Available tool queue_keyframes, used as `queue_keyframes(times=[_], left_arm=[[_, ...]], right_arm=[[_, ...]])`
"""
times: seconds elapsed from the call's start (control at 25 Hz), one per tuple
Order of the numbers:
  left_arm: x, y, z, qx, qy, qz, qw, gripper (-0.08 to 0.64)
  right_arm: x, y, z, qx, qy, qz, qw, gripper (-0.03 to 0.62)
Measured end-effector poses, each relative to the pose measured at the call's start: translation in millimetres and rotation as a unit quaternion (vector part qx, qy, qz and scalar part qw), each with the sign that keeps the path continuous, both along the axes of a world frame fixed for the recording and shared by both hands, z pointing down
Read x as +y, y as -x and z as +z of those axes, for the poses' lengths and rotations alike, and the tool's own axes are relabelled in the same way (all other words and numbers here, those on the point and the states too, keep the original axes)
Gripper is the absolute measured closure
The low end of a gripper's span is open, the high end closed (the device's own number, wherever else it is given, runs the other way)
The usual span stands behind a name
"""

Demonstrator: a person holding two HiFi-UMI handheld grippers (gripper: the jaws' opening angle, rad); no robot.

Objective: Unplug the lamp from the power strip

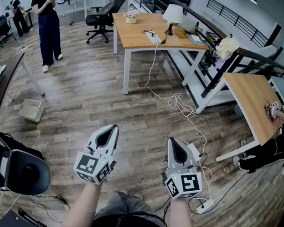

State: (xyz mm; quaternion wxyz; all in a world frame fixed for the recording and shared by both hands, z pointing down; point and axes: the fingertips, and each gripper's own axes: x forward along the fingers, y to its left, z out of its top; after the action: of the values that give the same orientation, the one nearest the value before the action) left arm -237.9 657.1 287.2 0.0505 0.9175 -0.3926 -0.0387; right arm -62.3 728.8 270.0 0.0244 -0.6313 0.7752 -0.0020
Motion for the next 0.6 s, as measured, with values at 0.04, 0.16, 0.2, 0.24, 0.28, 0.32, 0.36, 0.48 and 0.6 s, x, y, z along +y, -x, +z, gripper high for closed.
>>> queue_keyframes(times=[0.04, 0.16, 0.2, 0.24, 0.28, 0.32, 0.36, 0.48, 0.6], left_arm=[[-1.0, -0.8, 0.3, -0.001, 0.0, -0.001, 1.0, 0.563], [-4.8, -1.9, 0.9, -0.002, 0.0, -0.005, 1.0, 0.564], [-6.4, -1.9, 0.6, -0.002, 0.001, -0.006, 1.0, 0.563], [-7.8, -2.1, 0.2, -0.001, 0.001, -0.006, 1.0, 0.564], [-8.7, -2.5, -0.2, 0.0, 0.001, -0.006, 1.0, 0.563], [-9.0, -3.3, -0.5, -0.001, 0.002, -0.005, 1.0, 0.563], [-9.0, -4.3, -0.6, -0.001, 0.002, -0.004, 1.0, 0.563], [-10.2, -7.0, 0.2, -0.002, 0.002, 0.0, 1.0, 0.563], [-13.7, -4.2, 2.1, 0.002, 0.001, 0.0, 1.0, 0.563]], right_arm=[[-1.9, 2.4, 0.0, 0.0, 0.0, -0.004, 1.0, 0.584], [-7.2, 9.0, 1.8, 0.002, 0.003, -0.013, 1.0, 0.584], [-8.7, 10.2, 2.7, 0.003, 0.004, -0.015, 1.0, 0.584], [-10.1, 10.9, 3.3, 0.004, 0.005, -0.016, 1.0, 0.584], [-11.1, 11.0, 3.7, 0.004, 0.006, -0.016, 1.0, 0.584], [-11.9, 10.7, 4.1, 0.004, 0.007, -0.016, 1.0, 0.584], [-12.7, 10.0, 4.5, 0.002, 0.007, -0.015, 1.0, 0.584], [-15.9, 9.3, 5.0, -0.001, 0.006, -0.013, 1.0, 0.584], [-18.4, 15.1, 5.8, -0.001, 0.003, -0.017, 1.0, 0.584]])
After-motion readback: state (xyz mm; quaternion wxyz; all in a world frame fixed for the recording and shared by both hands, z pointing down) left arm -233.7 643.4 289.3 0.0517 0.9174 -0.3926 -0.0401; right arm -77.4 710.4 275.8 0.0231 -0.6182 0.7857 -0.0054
